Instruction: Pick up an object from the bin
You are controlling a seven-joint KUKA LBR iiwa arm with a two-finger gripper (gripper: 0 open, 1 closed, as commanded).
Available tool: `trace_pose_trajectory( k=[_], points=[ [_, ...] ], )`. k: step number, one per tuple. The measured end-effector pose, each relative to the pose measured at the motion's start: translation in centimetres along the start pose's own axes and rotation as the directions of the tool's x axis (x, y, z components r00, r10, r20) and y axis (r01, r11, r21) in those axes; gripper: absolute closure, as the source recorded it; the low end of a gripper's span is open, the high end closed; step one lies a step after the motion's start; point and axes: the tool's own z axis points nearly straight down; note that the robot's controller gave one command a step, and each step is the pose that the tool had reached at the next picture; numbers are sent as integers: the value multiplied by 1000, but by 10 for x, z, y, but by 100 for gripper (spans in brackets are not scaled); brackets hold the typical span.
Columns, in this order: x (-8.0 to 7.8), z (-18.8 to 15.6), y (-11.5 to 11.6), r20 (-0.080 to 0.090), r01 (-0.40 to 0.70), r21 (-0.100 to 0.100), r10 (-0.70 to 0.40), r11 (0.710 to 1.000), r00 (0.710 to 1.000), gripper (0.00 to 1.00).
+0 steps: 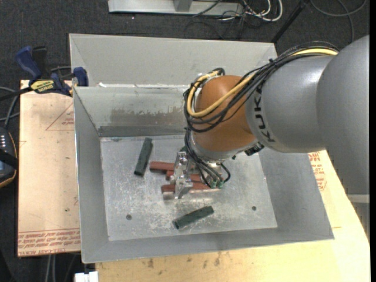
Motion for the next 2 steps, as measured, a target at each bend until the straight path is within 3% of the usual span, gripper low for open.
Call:
trace_pose_trajectory(
  k=[1, 2],
  points=[
    [-13, -66, 3, -1, 14, 0, -14, 1000, 1000, 100],
    [5, -121, -3, 4, 9, 0, -9, 1000, 1000, 100]
  ],
)
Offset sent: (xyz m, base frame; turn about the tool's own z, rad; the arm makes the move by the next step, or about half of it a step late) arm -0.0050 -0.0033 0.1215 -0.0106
